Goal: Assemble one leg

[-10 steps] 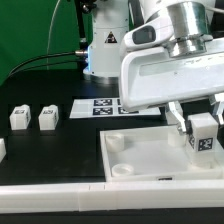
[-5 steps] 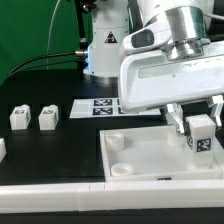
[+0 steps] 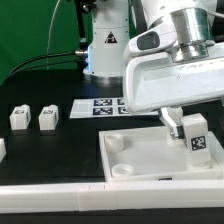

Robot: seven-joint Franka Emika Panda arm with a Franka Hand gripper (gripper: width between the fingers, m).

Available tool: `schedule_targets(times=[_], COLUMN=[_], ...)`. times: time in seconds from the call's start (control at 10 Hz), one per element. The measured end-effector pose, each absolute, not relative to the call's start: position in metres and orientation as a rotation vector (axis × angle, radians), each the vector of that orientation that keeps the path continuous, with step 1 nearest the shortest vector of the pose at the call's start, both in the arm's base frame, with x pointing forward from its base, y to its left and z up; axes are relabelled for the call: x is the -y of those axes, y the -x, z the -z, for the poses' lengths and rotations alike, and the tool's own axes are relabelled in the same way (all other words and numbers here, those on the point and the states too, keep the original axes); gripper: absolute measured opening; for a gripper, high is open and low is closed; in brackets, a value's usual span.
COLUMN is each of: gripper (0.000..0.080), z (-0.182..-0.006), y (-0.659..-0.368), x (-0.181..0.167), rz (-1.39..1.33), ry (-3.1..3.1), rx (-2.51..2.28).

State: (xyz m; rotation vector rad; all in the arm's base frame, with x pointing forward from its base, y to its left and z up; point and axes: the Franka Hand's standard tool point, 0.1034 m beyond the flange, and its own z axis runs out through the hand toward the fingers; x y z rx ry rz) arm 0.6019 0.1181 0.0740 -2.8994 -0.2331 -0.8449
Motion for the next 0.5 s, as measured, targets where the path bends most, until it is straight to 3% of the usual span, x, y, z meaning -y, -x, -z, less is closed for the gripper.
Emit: schedule_targets(times=[0.1,0.5], gripper=[0.064,0.0649], z=[-0.075,-0.079], y=[-0.604,-0.615], x=[-0.118,-0.111], rz=[0.841,0.837], ry=[2.9,2.906], rx=[0.233,0.235])
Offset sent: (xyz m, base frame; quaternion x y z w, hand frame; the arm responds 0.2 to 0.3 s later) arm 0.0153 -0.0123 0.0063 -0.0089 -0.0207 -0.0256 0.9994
